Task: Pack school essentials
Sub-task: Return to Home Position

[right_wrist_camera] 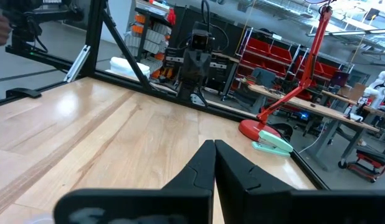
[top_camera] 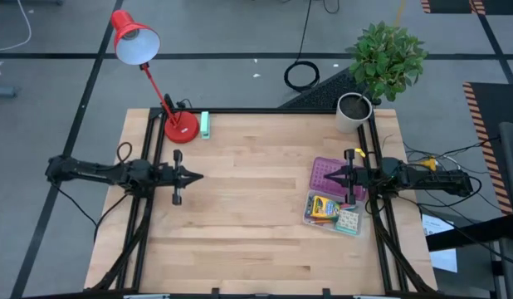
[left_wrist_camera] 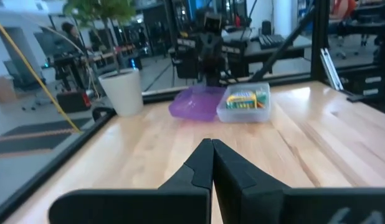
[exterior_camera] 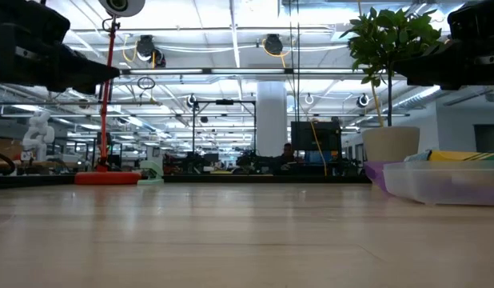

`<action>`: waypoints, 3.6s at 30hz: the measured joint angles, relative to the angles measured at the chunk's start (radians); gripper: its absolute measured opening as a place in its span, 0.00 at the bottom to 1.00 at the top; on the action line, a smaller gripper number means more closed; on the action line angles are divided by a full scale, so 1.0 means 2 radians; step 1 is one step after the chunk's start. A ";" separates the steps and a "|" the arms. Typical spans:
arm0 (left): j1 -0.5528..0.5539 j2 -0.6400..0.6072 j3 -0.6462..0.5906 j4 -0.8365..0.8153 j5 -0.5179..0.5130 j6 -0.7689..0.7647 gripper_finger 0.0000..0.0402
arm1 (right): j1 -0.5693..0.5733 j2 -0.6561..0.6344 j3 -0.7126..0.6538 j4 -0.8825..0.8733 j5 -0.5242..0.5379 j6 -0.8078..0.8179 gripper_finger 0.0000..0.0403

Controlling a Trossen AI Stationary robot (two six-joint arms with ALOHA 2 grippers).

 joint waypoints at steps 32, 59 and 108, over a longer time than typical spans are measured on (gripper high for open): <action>0.049 -0.110 0.000 -0.084 0.073 0.054 0.01 | 0.000 0.000 0.000 0.000 0.000 0.000 0.00; 0.048 -0.110 0.000 -0.084 0.057 0.018 0.01 | 0.000 0.000 0.000 0.000 0.000 0.000 0.00; 0.048 -0.110 0.000 -0.084 0.057 0.018 0.01 | 0.000 0.000 0.000 0.000 0.000 0.000 0.00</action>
